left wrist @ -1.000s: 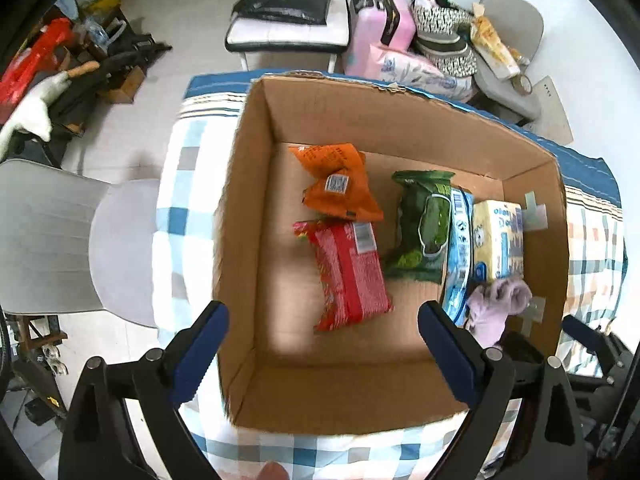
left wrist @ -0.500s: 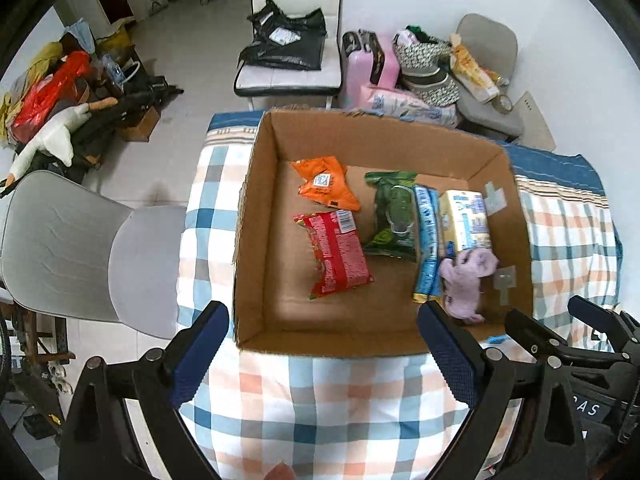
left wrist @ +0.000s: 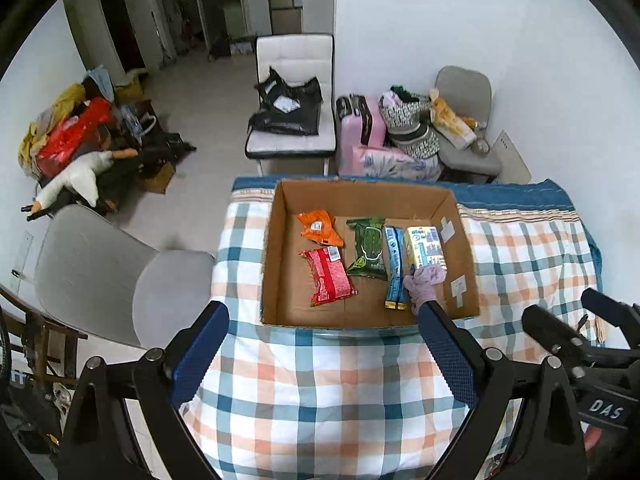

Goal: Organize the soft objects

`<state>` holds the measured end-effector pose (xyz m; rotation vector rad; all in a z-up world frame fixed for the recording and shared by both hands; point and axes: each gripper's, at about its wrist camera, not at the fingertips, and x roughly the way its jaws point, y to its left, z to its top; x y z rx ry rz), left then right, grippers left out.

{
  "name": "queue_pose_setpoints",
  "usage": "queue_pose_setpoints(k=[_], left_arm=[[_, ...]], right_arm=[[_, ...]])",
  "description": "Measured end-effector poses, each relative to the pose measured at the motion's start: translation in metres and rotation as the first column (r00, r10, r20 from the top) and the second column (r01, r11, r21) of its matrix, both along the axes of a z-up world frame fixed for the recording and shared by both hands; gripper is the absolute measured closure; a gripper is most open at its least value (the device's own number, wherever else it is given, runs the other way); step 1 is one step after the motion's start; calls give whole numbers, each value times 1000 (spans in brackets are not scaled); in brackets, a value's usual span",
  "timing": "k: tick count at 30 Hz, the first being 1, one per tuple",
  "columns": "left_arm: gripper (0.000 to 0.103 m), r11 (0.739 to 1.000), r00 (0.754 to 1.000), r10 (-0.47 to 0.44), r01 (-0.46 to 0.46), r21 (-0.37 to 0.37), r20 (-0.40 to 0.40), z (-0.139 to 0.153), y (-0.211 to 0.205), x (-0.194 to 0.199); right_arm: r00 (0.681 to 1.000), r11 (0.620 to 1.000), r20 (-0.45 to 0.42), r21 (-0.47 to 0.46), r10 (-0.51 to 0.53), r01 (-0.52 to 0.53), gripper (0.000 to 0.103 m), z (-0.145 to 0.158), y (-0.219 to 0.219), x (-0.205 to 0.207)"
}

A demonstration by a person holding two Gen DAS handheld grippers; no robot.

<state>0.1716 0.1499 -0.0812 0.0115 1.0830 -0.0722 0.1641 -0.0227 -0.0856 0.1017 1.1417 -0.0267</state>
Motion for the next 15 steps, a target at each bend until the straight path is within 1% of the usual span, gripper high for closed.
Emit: queue_pose_setpoints(k=[3, 8, 15], left_arm=[[6, 1000, 1000, 10, -10, 3, 30, 20, 2, -14], [6, 1000, 998, 16, -16, -3, 62, 42, 7, -34], [6, 1000, 993, 22, -24, 14, 114, 67, 8, -54]], right_arm=[[999, 1000, 54, -17, -2, 2, 0, 31, 2, -20], [992, 999, 126, -35, -8, 13, 0, 68, 2, -48], [984, 997, 178, -65, -17, 29, 0, 101, -1, -74]])
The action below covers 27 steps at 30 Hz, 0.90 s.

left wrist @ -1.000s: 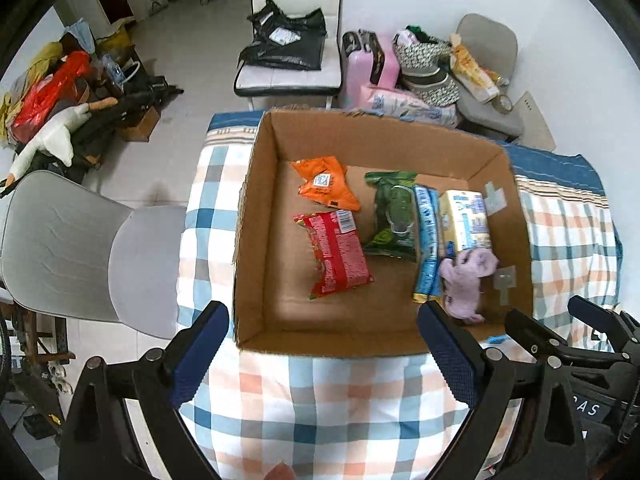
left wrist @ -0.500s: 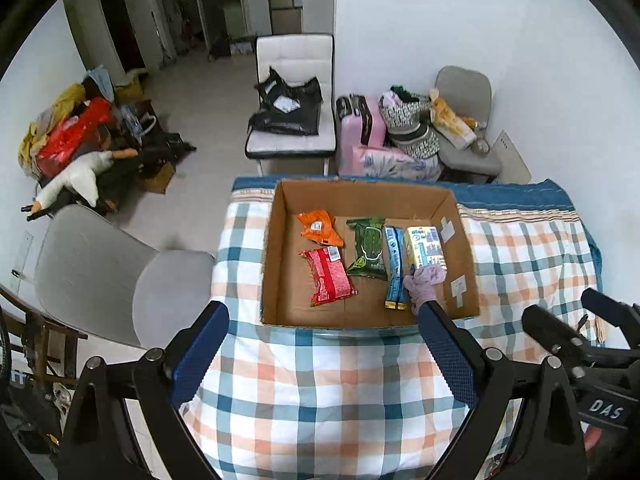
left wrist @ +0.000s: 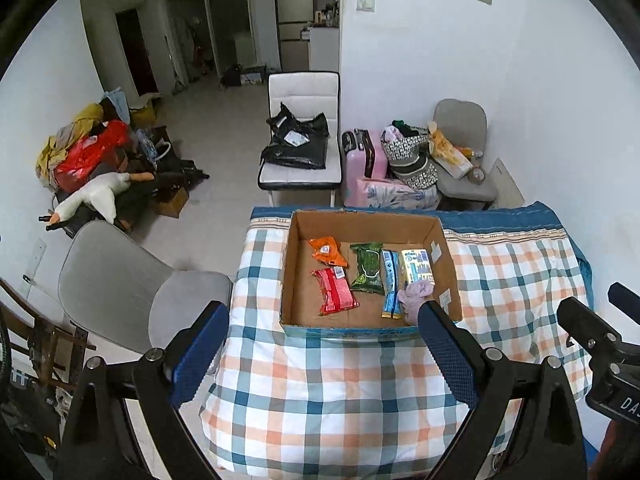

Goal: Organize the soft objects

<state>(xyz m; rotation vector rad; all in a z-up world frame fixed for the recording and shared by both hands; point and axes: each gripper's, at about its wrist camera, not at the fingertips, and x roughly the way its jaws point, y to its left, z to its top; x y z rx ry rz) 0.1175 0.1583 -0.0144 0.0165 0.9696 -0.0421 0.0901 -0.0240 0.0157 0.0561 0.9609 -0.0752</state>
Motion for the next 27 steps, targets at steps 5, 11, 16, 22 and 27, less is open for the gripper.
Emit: queue_pose_setpoints(k=[5, 11, 16, 22, 27], left_arm=[[6, 1000, 1000, -7, 7, -2, 21, 10, -2, -9], [6, 1000, 999, -10, 10, 4, 41, 17, -6, -13], [6, 1000, 999, -9, 8, 11, 46, 19, -8, -15], [6, 1000, 999, -10, 9, 13, 43, 19, -9, -16], [6, 1000, 999, -8, 7, 17, 45, 20, -10, -18]], right_arm=[[1000, 1000, 17, -5, -11, 11, 0, 12, -5, -10], [1000, 1000, 26, -12, -16, 17, 0, 20, -6, -18], [999, 1000, 30, -19, -19, 19, 0, 21, -6, -18], [999, 999, 20, -20, -27, 28, 0, 19, -6, -17], [999, 999, 20, -26, -32, 33, 0, 18, -6, -16]])
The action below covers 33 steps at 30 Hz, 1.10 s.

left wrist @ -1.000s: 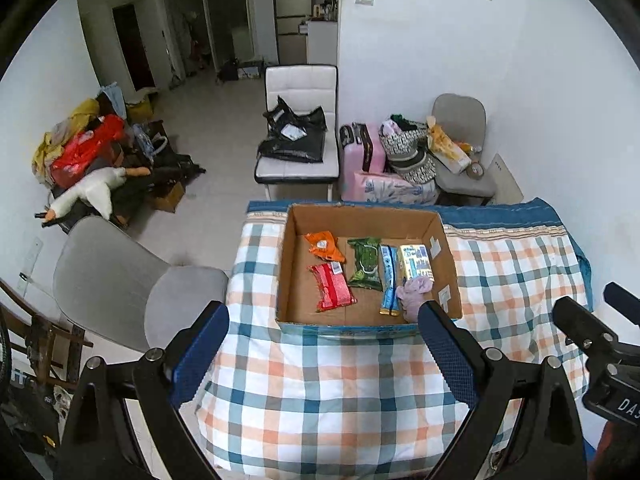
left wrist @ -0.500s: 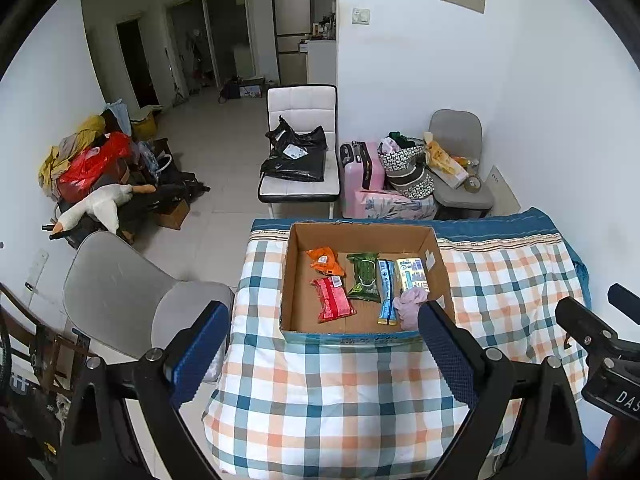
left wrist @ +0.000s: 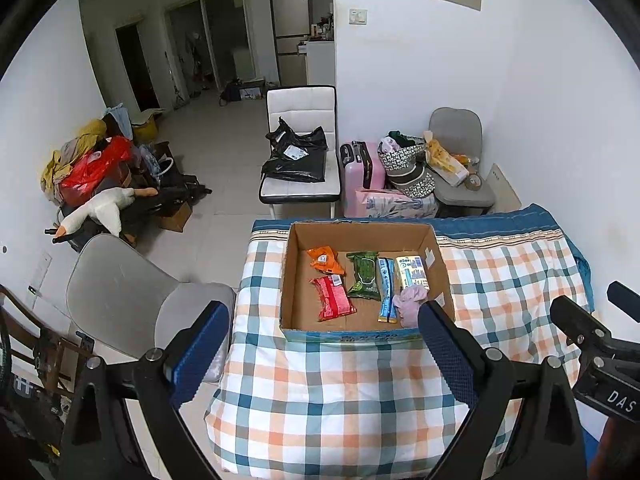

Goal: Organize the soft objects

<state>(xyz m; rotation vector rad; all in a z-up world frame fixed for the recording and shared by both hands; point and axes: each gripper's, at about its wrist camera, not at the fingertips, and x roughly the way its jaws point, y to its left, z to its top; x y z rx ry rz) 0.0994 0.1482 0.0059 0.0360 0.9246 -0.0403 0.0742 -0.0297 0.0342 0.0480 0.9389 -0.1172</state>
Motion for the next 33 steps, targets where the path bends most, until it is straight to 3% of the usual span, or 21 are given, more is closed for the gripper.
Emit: queue_pose_setpoints(k=[33], left_arm=[[6, 1000, 1000, 9, -9, 1, -2, 7, -3, -2]], right_arm=[[1000, 1000, 4, -5, -23, 23, 0, -4, -9, 4]])
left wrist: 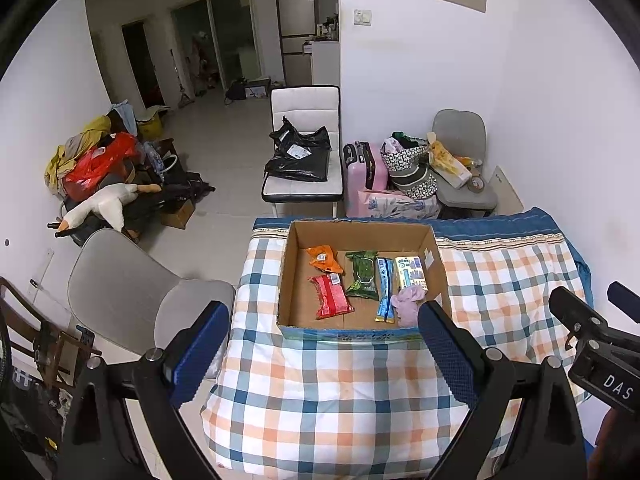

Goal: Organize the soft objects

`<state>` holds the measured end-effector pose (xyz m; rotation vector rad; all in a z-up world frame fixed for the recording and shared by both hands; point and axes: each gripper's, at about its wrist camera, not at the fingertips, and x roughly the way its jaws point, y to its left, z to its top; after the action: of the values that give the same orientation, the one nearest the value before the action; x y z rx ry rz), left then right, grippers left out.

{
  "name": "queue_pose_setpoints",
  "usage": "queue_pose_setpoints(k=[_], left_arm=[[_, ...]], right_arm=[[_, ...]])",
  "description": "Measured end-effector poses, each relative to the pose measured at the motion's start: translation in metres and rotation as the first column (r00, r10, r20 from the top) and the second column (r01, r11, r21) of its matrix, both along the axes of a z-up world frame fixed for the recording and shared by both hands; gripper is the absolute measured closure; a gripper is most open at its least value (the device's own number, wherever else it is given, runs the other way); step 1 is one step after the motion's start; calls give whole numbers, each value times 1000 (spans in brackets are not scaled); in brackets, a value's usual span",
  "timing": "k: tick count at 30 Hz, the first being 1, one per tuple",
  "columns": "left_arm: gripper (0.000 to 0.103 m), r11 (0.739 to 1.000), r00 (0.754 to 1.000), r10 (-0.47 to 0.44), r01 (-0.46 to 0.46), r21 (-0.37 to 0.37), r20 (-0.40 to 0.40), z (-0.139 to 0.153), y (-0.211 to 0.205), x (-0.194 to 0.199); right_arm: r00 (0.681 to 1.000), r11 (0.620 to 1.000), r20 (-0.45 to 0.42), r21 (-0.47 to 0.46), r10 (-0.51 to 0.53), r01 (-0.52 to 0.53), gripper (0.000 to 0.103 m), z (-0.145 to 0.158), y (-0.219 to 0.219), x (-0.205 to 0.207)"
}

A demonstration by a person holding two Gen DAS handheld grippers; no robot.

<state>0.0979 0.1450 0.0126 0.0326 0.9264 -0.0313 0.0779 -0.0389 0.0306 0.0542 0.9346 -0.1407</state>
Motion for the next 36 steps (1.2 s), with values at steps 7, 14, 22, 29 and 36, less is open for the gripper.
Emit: queue_pose_setpoints(k=[7, 14, 22, 29, 36], left_arm=[[6, 1000, 1000, 3, -3, -3, -5, -2, 0, -1], [6, 1000, 1000, 12, -12, 1, -12, -10, -1, -4], [6, 1000, 1000, 18, -18, 0, -15, -12, 0, -6], [6, 1000, 1000, 18, -18, 3, -20, -14, 0, -7], [6, 1000, 1000, 17, -17, 0, -18, -14, 1, -6]], right_arm=[[1000, 1000, 2, -2, -5, 5, 0, -2, 1, -1], [1000, 1000, -8, 1, -11, 11, 0, -9, 2, -6], [1000, 1000, -8, -1, -12, 12, 0, -9, 3, -6], [1000, 1000, -10, 3, -13, 13, 0, -12, 4, -7], [1000, 1000, -11, 3, -13, 13, 0, -12, 4, -7]])
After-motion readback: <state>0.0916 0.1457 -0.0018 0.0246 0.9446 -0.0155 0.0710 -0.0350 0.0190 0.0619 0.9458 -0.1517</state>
